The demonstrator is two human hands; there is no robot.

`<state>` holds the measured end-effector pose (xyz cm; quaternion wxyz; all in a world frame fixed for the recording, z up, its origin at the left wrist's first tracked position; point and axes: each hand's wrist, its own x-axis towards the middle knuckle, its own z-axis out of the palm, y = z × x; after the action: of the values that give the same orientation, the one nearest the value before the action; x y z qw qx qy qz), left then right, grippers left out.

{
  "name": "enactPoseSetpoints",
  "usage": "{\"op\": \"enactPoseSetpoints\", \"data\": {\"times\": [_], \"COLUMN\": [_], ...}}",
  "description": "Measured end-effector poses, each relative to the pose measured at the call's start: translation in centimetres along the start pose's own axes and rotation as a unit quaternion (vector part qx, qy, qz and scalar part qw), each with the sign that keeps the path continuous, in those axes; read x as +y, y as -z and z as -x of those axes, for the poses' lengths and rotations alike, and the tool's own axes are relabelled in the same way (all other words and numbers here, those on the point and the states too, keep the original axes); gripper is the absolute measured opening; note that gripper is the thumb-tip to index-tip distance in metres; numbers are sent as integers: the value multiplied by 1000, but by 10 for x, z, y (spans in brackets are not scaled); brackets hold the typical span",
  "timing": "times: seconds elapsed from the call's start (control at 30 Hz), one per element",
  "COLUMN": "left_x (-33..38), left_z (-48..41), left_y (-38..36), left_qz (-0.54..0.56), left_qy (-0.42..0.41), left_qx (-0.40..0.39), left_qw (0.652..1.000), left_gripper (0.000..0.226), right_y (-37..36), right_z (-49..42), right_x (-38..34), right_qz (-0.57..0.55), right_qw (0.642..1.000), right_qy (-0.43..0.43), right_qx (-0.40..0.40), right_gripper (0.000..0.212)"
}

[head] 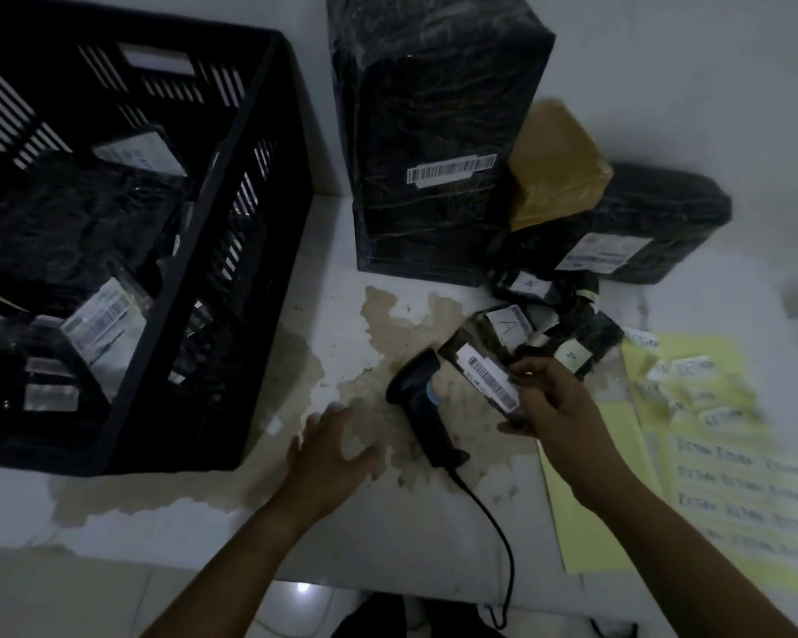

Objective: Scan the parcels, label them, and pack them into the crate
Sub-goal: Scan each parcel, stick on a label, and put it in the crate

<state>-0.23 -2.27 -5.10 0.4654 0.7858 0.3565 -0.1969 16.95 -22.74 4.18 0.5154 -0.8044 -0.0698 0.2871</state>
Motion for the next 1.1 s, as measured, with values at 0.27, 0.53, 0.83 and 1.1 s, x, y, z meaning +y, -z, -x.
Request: {"op": "enactPoseSetpoints", "data": {"times": [0.27, 0.53, 0.83, 1.1], "left_x": [81, 68, 75, 84], "left_z": [44, 63, 67, 73], "left_y": [19, 28, 52, 60], "left_qz": [369, 419, 536, 552], "left_qy": [-38, -43, -13, -28], "left_qx": [-97, -32, 77, 93], "left_qw": [923, 907, 841, 828], "left_gripper": [32, 33, 23, 23], "right_y": [-5, -25, -74, -98], "right_z": [45, 27, -35, -43], "right_x": [-23, -7, 83, 87], "right_qz": [-29, -65, 330, 350], "right_qw": [999, 996, 941, 927], "right_qy": [-8, -50, -11, 7], "right_qx": [-42, -39, -73, -137], "right_gripper": [30, 19, 84, 81]}}
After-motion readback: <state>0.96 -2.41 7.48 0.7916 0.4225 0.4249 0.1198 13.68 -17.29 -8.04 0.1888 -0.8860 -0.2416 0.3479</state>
